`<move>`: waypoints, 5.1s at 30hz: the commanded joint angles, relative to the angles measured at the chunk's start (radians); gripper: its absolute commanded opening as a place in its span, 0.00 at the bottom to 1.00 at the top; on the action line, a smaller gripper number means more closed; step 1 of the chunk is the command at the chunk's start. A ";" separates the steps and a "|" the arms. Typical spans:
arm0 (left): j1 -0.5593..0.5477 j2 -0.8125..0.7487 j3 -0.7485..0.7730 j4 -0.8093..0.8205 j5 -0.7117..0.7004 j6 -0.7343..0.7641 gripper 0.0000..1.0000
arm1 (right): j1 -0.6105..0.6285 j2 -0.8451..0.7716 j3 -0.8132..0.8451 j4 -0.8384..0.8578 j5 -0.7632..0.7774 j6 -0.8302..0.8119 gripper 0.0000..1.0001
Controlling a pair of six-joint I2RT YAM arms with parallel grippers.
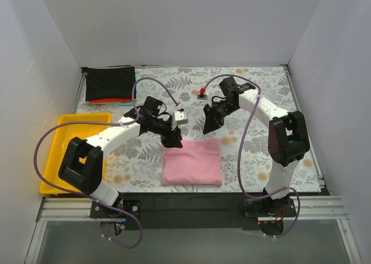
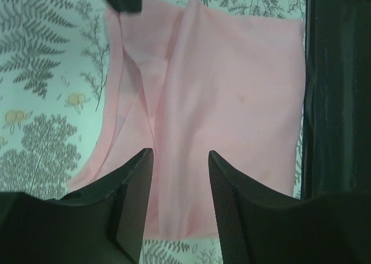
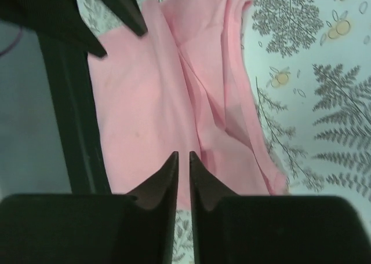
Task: Fold and stack the t-shirts
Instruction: Fold the tshirt
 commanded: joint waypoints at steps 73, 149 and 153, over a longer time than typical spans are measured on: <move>-0.161 -0.059 -0.065 0.441 -0.373 0.079 0.37 | 0.096 0.371 0.142 0.114 -0.090 0.266 0.21; 0.160 0.315 0.342 -0.355 -0.351 0.022 0.00 | 0.006 0.124 0.098 -0.099 0.432 -0.116 0.01; 0.180 0.342 0.358 -0.320 -0.381 0.022 0.00 | -0.007 0.146 0.111 -0.090 0.456 -0.109 0.01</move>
